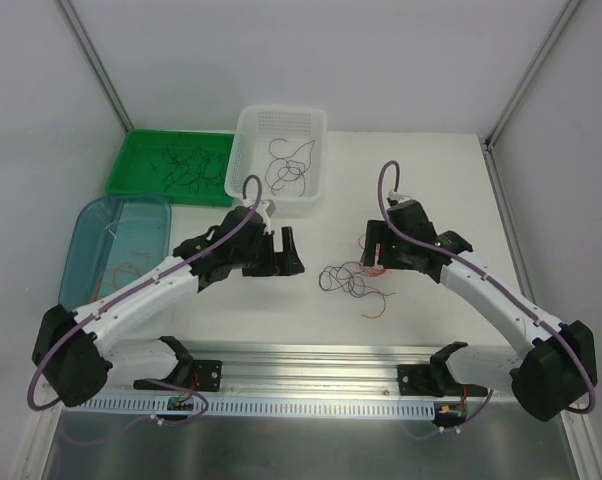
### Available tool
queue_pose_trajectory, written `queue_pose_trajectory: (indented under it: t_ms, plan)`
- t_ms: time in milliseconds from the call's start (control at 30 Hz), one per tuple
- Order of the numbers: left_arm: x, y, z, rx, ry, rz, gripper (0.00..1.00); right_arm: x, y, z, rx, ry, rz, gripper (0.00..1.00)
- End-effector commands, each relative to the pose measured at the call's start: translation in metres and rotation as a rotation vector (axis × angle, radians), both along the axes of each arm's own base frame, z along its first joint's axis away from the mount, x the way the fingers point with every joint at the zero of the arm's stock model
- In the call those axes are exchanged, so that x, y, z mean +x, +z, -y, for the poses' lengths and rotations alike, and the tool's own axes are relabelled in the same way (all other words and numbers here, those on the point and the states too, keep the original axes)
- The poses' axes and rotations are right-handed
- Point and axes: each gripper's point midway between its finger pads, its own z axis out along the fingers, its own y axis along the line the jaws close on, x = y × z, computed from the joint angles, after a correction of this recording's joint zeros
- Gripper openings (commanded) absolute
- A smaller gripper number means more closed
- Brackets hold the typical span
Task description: Untangle the cables
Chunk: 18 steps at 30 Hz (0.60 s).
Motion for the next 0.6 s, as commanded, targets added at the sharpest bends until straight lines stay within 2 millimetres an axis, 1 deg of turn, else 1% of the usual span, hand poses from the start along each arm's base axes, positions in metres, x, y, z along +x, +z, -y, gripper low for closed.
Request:
queue_pose_trajectory:
  t_ms: [0,33,67,100,133,167,200,233,267,333,400,433,500,533,567]
  plan:
    - [0.024,0.013,0.034,-0.016,0.042,0.038,0.91,-0.002,-0.018,0.032,-0.026,-0.077,-0.053,0.77]
    - [0.022,-0.002,0.047,0.027,0.029,0.023,0.90,0.000,-0.018,0.032,-0.010,-0.081,-0.048,0.76]
    - [0.027,0.002,0.056,0.031,0.033,0.036,0.88,0.002,-0.019,0.035,-0.005,-0.090,-0.047,0.76]
    - [0.028,-0.002,0.064,0.041,0.032,0.031,0.86,0.002,-0.023,0.038,-0.002,-0.106,-0.052,0.76]
    - [0.028,-0.019,0.073,0.080,0.024,0.005,0.85,0.006,-0.024,0.037,0.011,-0.108,-0.043,0.76]
    - [0.033,-0.017,0.080,0.083,0.038,0.016,0.83,0.007,-0.024,0.036,0.021,-0.108,-0.041,0.76]
    - [0.035,-0.023,0.085,0.089,0.045,0.003,0.81,0.010,-0.025,0.035,0.025,-0.111,-0.041,0.76]
    - [0.037,-0.036,0.090,0.116,0.050,-0.019,0.79,0.014,-0.025,0.034,0.032,-0.115,-0.031,0.76]
    - [0.039,-0.036,0.098,0.118,0.050,-0.011,0.77,0.016,-0.026,0.034,0.035,-0.117,-0.026,0.76]
    - [0.043,-0.047,0.109,0.140,0.044,-0.024,0.73,0.021,-0.029,0.031,0.043,-0.124,-0.019,0.76]
    - [0.042,-0.056,0.117,0.158,0.035,-0.032,0.70,0.026,-0.032,0.031,0.045,-0.131,-0.020,0.76]
    - [0.041,-0.068,0.119,0.180,0.031,-0.050,0.65,0.029,-0.038,0.029,0.044,-0.135,-0.033,0.76]
    - [0.041,-0.076,0.123,0.190,0.031,-0.064,0.60,0.033,-0.042,0.027,0.051,-0.137,-0.045,0.75]
    - [0.041,-0.086,0.122,0.209,0.032,-0.079,0.57,0.036,-0.043,0.025,0.059,-0.143,-0.042,0.75]
    - [0.039,-0.090,0.122,0.215,0.034,-0.087,0.51,0.038,-0.049,0.024,0.055,-0.144,-0.055,0.75]
